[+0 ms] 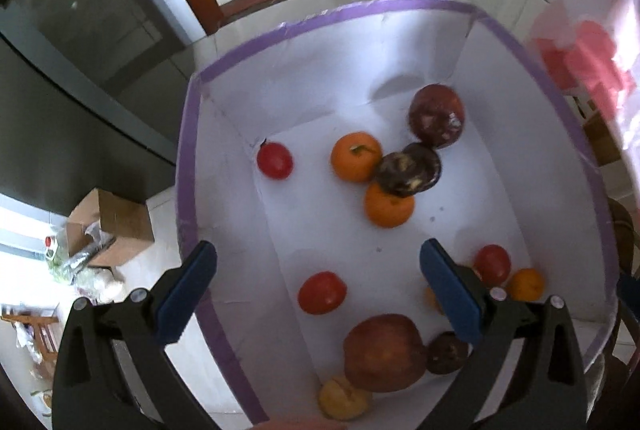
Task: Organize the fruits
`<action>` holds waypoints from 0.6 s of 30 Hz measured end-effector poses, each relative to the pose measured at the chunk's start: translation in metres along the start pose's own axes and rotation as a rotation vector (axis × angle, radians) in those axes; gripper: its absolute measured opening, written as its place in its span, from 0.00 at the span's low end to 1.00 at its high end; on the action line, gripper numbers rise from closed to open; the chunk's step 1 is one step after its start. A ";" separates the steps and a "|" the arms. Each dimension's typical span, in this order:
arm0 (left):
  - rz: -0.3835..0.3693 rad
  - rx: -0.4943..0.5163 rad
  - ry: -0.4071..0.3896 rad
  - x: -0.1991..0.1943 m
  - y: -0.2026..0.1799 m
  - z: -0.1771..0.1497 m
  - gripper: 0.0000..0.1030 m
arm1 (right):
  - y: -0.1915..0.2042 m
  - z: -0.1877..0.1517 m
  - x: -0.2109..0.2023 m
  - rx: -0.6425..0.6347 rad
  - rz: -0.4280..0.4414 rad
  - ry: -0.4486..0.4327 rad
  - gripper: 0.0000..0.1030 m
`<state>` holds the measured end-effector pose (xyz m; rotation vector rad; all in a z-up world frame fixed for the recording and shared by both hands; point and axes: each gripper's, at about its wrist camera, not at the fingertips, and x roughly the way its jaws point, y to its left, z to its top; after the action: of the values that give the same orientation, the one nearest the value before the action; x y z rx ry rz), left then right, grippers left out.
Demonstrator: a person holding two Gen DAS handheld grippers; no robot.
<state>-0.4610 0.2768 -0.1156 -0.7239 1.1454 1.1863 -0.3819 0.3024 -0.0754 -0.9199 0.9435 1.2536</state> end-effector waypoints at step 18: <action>-0.078 -0.018 0.069 0.021 -0.006 -0.004 0.99 | 0.004 0.001 0.021 -0.002 0.012 0.042 0.84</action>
<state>-0.4567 0.2787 -0.1372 -0.8217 1.1549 1.1145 -0.3839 0.3114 -0.0952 -0.9465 0.9823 1.2496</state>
